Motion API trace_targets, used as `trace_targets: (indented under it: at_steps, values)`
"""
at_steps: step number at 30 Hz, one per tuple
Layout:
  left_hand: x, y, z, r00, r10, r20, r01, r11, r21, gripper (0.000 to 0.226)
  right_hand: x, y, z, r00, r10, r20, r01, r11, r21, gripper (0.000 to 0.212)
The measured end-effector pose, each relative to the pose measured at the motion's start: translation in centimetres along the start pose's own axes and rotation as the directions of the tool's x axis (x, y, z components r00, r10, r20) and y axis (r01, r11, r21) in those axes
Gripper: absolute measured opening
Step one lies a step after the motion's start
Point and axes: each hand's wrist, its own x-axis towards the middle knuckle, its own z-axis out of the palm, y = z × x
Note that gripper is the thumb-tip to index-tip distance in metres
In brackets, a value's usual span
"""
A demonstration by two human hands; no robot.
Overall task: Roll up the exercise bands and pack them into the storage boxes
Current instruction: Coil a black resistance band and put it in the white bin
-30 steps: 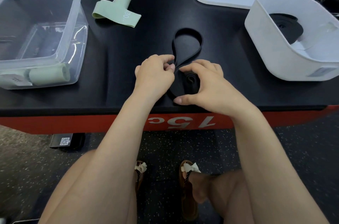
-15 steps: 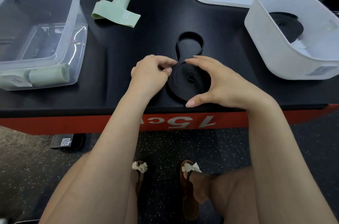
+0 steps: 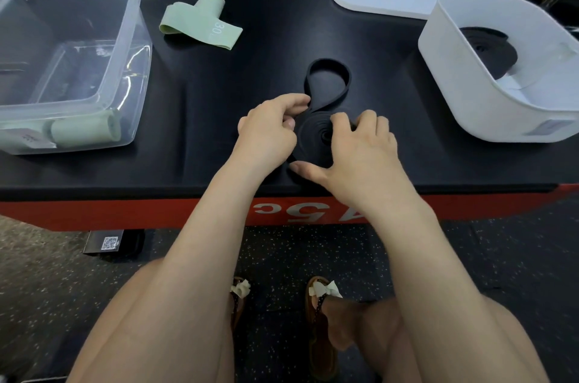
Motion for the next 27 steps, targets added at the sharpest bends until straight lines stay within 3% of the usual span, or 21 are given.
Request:
trace_targets:
  at_steps: [4, 9, 18, 23, 27]
  values:
    - [0.0, 0.3, -0.3, 1.000, -0.015, -0.011, 0.015, 1.000, 0.008, 0.050, 0.6, 1.1, -0.6, 0.994, -0.064, 0.090, 0.048, 0.984, 0.171, 0.085]
    - [-0.1, 0.0, -0.4, 0.999, -0.027, -0.041, 0.029, 0.999, 0.047, 0.038, 1.1, 2.8, -1.1, 0.964, -0.206, 0.170, 0.112, 0.890, 0.443, 0.091]
    - [-0.3, -0.3, -1.1, 0.998, -0.032, -0.046, 0.037, 0.994, 0.099, 0.027, 2.1, 5.0, -1.0, 0.907, -0.389, 0.159, 0.232, 0.779, 0.583, 0.092]
    - [-0.2, -0.3, -1.2, 0.999, -0.024, -0.048, 0.028, 0.996, 0.082, 0.026, 2.0, 5.1, -1.2, 0.935, -0.308, 0.175, 0.169, 0.824, 0.541, 0.101]
    - [-0.1, -0.2, -0.9, 0.997, -0.040, -0.066, 0.044, 0.997, 0.065, 0.026, 1.0, 4.2, -2.2, 0.970, -0.122, 0.212, 0.071, 0.970, 0.231, 0.101]
